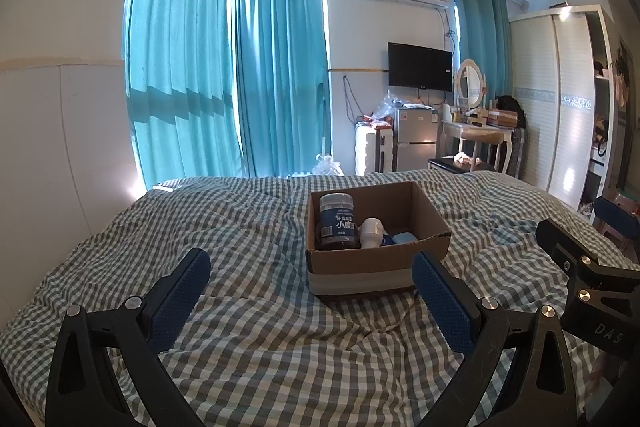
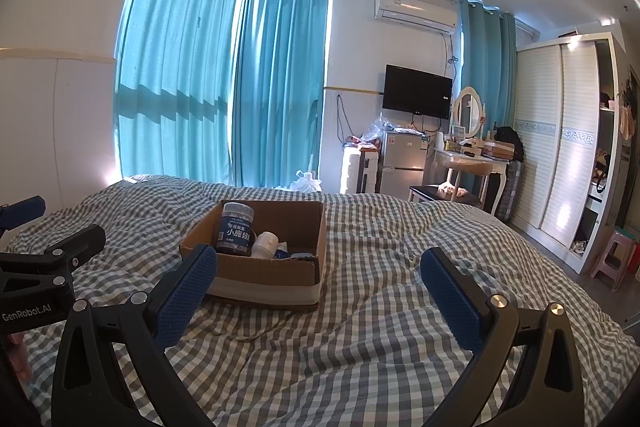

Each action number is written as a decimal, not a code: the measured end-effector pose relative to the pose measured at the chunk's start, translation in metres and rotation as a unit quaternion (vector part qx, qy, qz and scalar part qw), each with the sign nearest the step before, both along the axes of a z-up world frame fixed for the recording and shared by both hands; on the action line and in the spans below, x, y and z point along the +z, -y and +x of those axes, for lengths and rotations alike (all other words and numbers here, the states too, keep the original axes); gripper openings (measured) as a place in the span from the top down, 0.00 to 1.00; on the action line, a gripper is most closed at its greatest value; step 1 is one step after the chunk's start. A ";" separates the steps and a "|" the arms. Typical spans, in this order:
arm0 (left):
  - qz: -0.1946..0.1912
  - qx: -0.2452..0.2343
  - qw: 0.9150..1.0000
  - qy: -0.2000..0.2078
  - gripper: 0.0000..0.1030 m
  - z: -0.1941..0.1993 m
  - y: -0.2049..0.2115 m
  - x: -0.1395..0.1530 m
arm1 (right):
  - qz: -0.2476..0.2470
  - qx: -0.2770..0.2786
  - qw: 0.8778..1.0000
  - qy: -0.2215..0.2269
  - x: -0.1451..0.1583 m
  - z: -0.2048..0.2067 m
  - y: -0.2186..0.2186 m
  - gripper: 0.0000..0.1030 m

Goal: Organize objects

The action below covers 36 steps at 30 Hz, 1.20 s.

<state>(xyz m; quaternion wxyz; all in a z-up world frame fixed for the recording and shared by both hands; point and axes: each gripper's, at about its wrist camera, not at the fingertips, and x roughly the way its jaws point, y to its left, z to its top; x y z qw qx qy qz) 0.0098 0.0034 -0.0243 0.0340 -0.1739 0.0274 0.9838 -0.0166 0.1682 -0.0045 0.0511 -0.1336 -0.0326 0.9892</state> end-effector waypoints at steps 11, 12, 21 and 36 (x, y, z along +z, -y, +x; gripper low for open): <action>0.001 -0.005 1.000 -0.001 0.00 0.002 -0.002 0.000 | -0.002 0.000 1.000 0.003 -0.003 0.000 0.000 0.01; 0.002 -0.004 1.000 0.000 0.00 0.001 -0.001 0.000 | -0.002 0.000 1.000 0.003 -0.003 0.000 0.000 0.01; 0.004 0.001 1.000 0.004 0.00 0.000 0.000 -0.003 | -0.001 -0.002 1.000 0.007 -0.006 -0.002 0.000 0.01; -0.001 0.003 1.000 0.004 0.00 0.000 -0.001 -0.003 | -0.001 -0.002 1.000 0.007 -0.007 -0.003 0.000 0.01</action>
